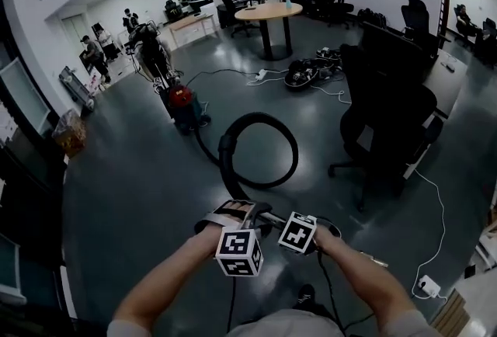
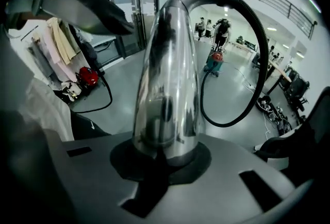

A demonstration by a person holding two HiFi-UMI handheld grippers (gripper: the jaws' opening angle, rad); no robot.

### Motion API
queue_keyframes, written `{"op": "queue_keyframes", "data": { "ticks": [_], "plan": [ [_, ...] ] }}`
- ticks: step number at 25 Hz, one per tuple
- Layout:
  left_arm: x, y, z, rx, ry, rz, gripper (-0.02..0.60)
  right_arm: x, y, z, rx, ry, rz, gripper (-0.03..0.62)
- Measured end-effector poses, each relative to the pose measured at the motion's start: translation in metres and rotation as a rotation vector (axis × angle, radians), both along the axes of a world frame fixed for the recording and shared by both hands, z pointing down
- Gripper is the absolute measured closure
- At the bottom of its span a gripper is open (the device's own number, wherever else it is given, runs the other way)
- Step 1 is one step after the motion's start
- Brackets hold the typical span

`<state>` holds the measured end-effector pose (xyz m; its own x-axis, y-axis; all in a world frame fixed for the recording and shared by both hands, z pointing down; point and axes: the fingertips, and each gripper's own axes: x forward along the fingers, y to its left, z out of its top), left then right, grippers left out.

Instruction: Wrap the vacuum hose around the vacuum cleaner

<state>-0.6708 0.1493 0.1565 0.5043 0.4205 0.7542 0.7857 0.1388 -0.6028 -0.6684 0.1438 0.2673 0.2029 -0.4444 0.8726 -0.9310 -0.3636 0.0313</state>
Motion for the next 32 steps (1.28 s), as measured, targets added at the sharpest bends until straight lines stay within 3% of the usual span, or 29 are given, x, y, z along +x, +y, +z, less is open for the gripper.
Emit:
{"op": "queue_keyframes", "data": {
  "ticks": [3,7,13,19,25,28,32],
  "plan": [
    [0.014,0.016,0.016,0.073,-0.055,0.008,0.382,0.009,0.016,0.003,-0.037,-0.031,-0.061,0.551],
    [0.026,0.026,0.028,0.091,-0.151,-0.024,0.382,0.023,0.027,-0.001,-0.087,0.000,-0.149,0.551],
    [0.043,0.022,0.056,0.184,-0.196,-0.054,0.383,0.031,0.035,0.001,-0.145,-0.027,-0.235,0.550],
    [0.062,0.019,0.088,0.171,-0.289,-0.031,0.385,0.045,0.042,0.022,-0.234,-0.102,-0.250,0.549],
    [0.081,0.013,0.123,0.119,-0.451,0.046,0.405,0.063,0.044,0.043,-0.351,-0.185,-0.256,0.549],
    [0.097,0.006,0.137,0.041,-0.557,0.073,0.413,0.085,0.037,0.054,-0.396,-0.192,-0.273,0.550],
    [0.121,-0.012,0.143,0.014,-0.578,0.112,0.416,0.107,0.018,0.061,-0.395,-0.225,-0.253,0.551]
  ]
}}
